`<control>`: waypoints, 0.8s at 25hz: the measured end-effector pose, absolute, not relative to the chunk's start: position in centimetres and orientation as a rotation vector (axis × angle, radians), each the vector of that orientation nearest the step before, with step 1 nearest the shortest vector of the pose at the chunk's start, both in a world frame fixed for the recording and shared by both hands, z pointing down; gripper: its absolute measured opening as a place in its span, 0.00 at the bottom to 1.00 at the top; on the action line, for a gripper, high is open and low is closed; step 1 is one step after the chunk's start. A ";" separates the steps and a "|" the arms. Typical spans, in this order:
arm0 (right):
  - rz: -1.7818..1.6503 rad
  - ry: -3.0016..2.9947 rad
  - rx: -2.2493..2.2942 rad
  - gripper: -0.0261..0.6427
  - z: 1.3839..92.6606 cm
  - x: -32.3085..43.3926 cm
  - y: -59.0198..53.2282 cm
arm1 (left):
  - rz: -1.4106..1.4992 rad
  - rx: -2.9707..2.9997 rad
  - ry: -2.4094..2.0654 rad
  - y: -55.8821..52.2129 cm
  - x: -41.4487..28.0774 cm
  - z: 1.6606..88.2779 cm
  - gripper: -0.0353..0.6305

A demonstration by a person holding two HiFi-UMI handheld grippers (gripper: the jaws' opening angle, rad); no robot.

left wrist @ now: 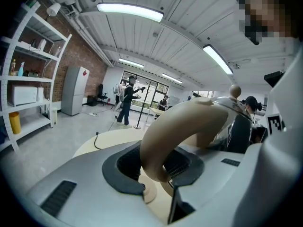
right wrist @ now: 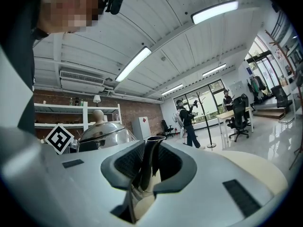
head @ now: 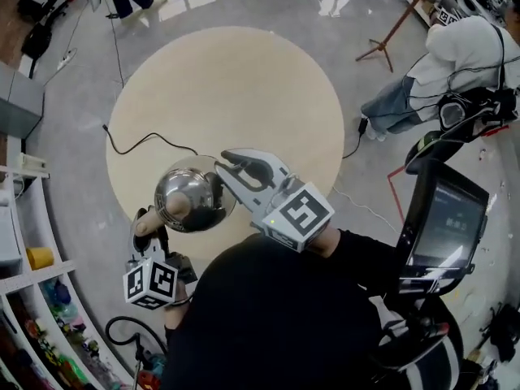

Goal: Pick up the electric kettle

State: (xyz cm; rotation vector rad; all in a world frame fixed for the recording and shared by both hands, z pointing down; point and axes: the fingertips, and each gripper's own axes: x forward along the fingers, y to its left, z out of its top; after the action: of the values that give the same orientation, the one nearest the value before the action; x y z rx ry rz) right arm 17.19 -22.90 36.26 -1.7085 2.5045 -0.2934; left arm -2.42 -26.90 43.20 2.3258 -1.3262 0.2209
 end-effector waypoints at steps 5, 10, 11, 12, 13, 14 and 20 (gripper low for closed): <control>-0.279 2.481 -1.718 0.15 36.4 17.6 -23.0 | 0.218 2.345 -1.314 -27.2 -1.9 43.4 0.24; -0.272 2.503 -1.686 0.15 37.1 17.1 -23.2 | 0.223 2.346 -1.310 -27.7 -2.0 44.1 0.24; -0.272 2.512 -1.672 0.15 37.3 17.2 -23.1 | 0.226 2.343 -1.314 -27.6 -2.0 44.2 0.24; -0.273 2.516 -1.662 0.15 37.5 17.2 -22.9 | 0.229 2.341 -1.315 -27.5 -1.9 44.3 0.24; -0.278 2.513 -1.661 0.14 37.6 17.3 -22.8 | 0.234 2.340 -1.311 -27.4 -1.7 44.3 0.24; -0.287 2.508 -1.668 0.15 37.7 17.5 -22.6 | 0.241 2.339 -1.304 -27.3 -1.6 44.4 0.24; -0.312 2.511 -1.657 0.14 38.5 17.2 -22.9 | 0.256 2.331 -1.314 -27.3 -1.9 44.9 0.24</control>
State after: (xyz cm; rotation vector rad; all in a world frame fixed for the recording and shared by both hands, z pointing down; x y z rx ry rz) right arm 17.23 -22.91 38.46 -1.6575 2.5107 -0.3115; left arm -1.94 -27.34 44.94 2.3310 -1.3143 0.2563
